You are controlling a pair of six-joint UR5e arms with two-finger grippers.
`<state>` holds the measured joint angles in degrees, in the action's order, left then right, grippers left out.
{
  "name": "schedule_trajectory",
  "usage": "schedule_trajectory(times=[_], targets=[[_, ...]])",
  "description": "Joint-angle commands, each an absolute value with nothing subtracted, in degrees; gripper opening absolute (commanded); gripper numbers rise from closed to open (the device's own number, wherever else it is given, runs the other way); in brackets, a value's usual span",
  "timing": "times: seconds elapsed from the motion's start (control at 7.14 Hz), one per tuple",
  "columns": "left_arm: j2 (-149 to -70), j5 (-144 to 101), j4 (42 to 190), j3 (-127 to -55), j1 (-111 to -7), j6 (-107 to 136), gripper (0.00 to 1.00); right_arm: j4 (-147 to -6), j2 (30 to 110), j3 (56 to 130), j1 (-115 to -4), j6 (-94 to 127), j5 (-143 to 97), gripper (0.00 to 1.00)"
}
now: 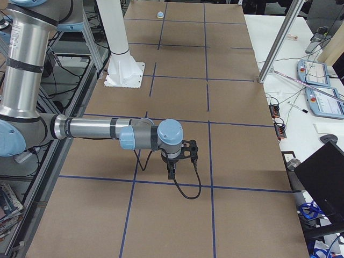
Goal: Place and press bell with both arms
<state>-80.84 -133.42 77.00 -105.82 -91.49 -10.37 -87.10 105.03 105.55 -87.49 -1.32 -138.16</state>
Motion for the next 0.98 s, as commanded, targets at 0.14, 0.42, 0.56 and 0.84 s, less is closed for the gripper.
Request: schedule_trajectory(times=[0.14, 0.42, 0.56, 0.84], targets=[[-79.89, -133.86, 77.08, -106.08, -91.41, -10.37, 1.0, -87.1, 105.03, 105.56, -87.45, -1.32, -138.16, 1.0], [-82.59, -133.94, 79.69, -106.17, -90.79, -10.02, 1.0, -87.1, 104.94, 105.64, -87.45, -1.32, -138.16, 1.0], [-86.88, -133.95, 86.24, -104.34, -90.7, -9.93, 1.0, -87.1, 104.94, 105.64, -87.45, -1.32, -138.16, 1.0], [-84.48, -133.95, 88.94, -104.85, -90.18, -10.63, 1.0, -87.1, 104.85, 105.47, -87.45, -1.32, -138.08, 1.0]])
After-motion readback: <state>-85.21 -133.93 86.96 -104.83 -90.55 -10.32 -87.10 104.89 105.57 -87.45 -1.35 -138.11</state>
